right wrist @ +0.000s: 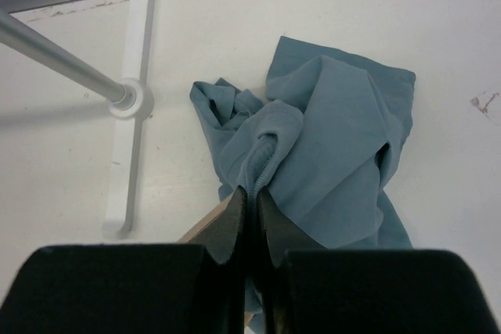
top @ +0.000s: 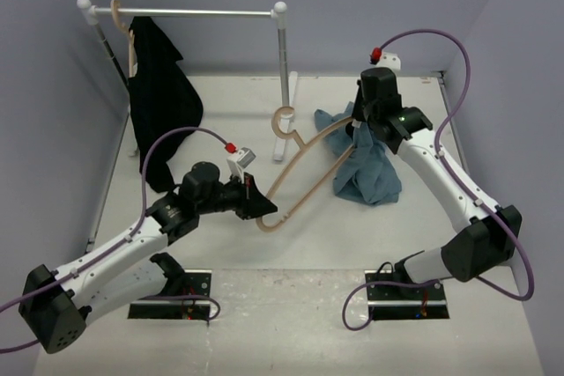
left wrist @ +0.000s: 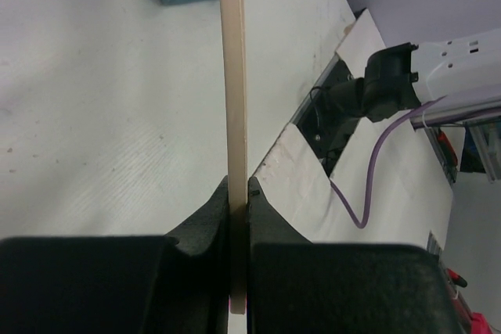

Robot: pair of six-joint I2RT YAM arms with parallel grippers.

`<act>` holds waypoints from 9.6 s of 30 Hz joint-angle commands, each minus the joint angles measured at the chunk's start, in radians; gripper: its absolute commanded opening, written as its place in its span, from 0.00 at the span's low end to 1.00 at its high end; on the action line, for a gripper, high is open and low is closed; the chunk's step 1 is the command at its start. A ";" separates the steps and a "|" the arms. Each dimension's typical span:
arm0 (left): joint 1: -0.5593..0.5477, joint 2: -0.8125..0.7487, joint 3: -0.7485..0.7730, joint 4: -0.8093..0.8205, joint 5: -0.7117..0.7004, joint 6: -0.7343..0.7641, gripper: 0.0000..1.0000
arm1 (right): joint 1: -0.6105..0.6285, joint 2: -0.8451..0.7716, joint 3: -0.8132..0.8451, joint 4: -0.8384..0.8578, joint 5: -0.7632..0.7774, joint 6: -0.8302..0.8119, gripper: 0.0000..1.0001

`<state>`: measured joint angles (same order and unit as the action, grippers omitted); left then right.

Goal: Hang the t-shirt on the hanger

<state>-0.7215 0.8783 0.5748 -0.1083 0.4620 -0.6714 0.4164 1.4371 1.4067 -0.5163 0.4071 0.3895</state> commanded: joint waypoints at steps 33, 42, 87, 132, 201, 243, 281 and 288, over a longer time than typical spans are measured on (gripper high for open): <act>-0.038 0.354 0.209 0.743 -0.280 0.177 0.00 | 0.214 -0.187 0.096 0.096 -0.778 0.094 0.00; -0.039 0.353 0.189 0.766 -0.296 0.201 0.00 | 0.211 -0.260 0.109 0.038 -0.681 0.060 0.60; -0.038 -0.142 -0.251 0.755 -0.033 0.283 0.00 | -0.137 -0.239 0.070 -0.437 -1.159 -0.959 0.67; -0.038 -0.121 0.078 0.426 -0.616 0.283 1.00 | -0.142 -0.215 0.122 -0.309 -1.533 -0.968 0.00; 0.311 0.158 0.436 0.116 -0.312 0.061 0.00 | -0.028 -0.223 0.178 -0.194 -1.038 -0.750 0.00; -0.001 0.704 1.505 -0.718 -0.268 0.589 0.51 | -0.052 -0.008 0.213 -0.022 -1.715 -0.624 0.00; 0.103 0.295 0.967 -0.338 -0.277 0.542 0.87 | -0.206 -0.136 0.121 -0.024 -1.609 -0.593 0.00; 0.103 -0.014 0.609 -0.334 -0.725 0.318 0.70 | -0.214 -0.145 0.117 0.056 -1.471 -0.501 0.00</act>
<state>-0.6199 1.0314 1.3512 -0.4603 0.0057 -0.2087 0.2140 1.3129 1.4864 -0.5348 -1.1606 -0.1701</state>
